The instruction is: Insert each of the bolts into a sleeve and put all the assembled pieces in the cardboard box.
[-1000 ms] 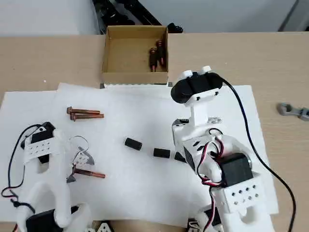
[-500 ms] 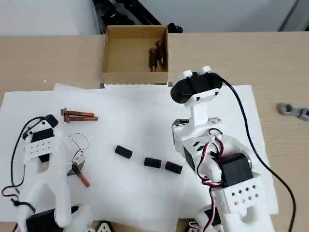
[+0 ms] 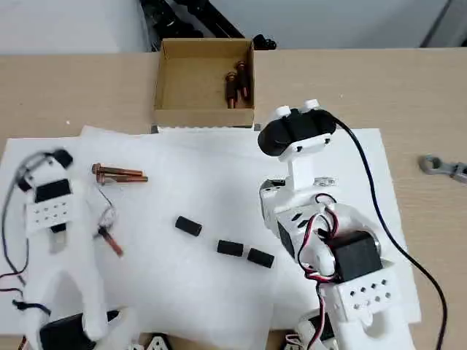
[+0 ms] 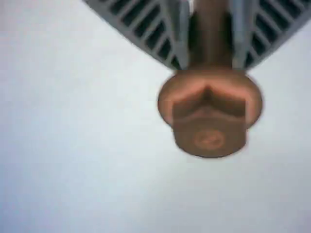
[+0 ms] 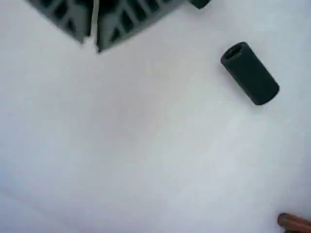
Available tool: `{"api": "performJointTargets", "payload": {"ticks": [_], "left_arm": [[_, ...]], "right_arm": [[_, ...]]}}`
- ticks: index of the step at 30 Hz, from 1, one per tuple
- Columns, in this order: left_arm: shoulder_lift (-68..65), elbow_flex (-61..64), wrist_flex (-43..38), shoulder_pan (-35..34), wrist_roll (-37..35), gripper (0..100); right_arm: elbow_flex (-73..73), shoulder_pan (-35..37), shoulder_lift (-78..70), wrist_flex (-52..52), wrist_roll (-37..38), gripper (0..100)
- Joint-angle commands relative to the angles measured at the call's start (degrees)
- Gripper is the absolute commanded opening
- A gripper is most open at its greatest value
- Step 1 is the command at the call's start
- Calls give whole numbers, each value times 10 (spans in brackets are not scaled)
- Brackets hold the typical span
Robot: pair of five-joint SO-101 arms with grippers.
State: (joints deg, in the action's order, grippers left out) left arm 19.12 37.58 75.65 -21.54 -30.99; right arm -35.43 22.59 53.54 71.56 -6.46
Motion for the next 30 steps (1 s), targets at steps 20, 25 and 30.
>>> {"api": "performJointTargets", "payload": {"ticks": [20,25,30], "left_arm": [[12,-474,133,162,451,5],[13,-552,183,162,449,5],[13,-627,244,162,449,5]], "right_arm": [[185,12,-242,96,-58,3],[317,92,-381,155,13,3],[390,159,-502,196,85,3]]}}
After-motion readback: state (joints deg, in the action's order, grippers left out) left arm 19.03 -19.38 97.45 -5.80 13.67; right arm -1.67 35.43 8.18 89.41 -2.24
